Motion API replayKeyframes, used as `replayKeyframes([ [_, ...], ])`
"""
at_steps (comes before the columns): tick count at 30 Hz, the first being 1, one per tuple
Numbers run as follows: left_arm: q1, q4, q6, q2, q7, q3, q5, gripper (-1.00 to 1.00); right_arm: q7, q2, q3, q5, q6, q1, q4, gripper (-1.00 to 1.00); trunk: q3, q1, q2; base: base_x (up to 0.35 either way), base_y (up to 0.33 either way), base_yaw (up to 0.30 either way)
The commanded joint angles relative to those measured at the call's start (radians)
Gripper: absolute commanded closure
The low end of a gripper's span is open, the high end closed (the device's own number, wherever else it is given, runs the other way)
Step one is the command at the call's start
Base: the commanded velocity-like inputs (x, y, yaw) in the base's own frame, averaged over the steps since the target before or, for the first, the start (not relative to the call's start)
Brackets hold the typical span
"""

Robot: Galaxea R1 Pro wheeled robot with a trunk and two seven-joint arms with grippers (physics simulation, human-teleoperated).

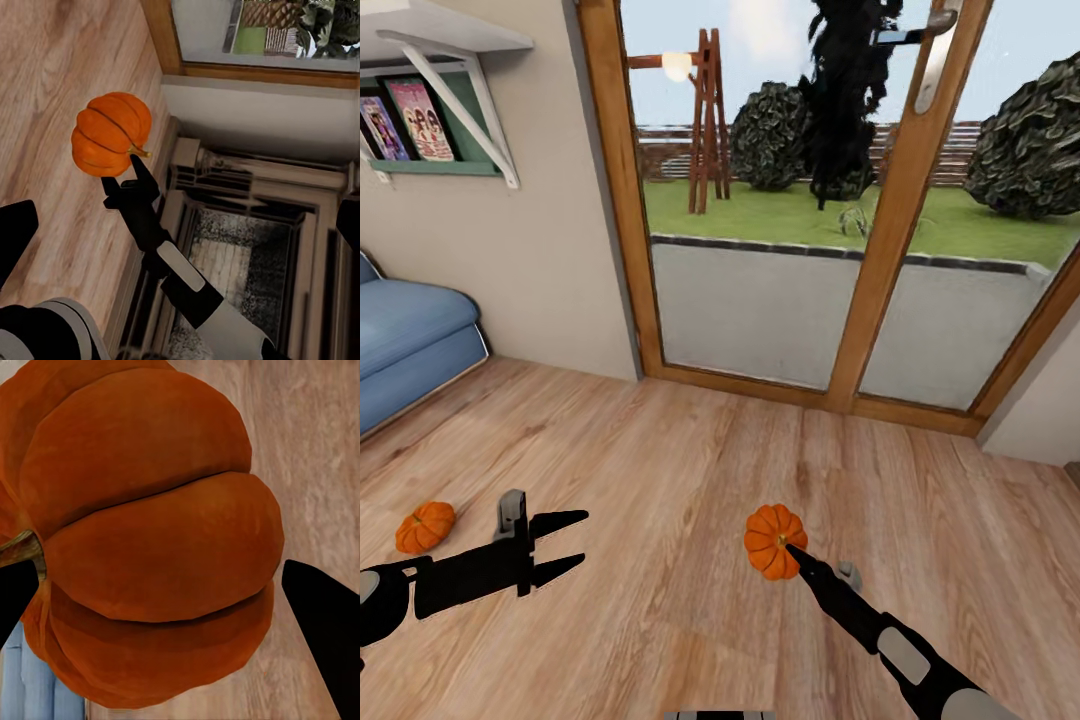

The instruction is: Place each of the two pumpkins and all three candles from the living room inside a cabinet in the living room (use any cabinet), then make sure every cabinet is closed, and position the cauldron so it is next to a table in the living room.

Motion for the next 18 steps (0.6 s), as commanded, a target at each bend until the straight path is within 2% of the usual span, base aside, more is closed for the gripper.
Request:
replayKeyframes([
  [1,-0.001,-0.001,0.001,0.001,0.01,-0.001,0.011,-1.0,0.001,-0.001,0.001,-0.013,0.01,-0.001,-0.001,1.0,-0.001,0.0,0.0,0.335,0.0,0.0],
  [14,-0.001,0.0,0.001,0.0,0.01,0.003,0.011,-1.0,-0.008,0.0,0.001,-0.013,0.011,-0.001,-0.001,1.0,-0.001,0.0,0.0,0.332,0.0,0.001],
  [18,-0.001,0.0,0.001,0.0,0.009,0.004,0.012,-1.0,-0.008,0.0,0.001,-0.013,0.011,-0.001,-0.001,1.0,-0.001,0.0,0.0,0.217,0.0,0.184],
])
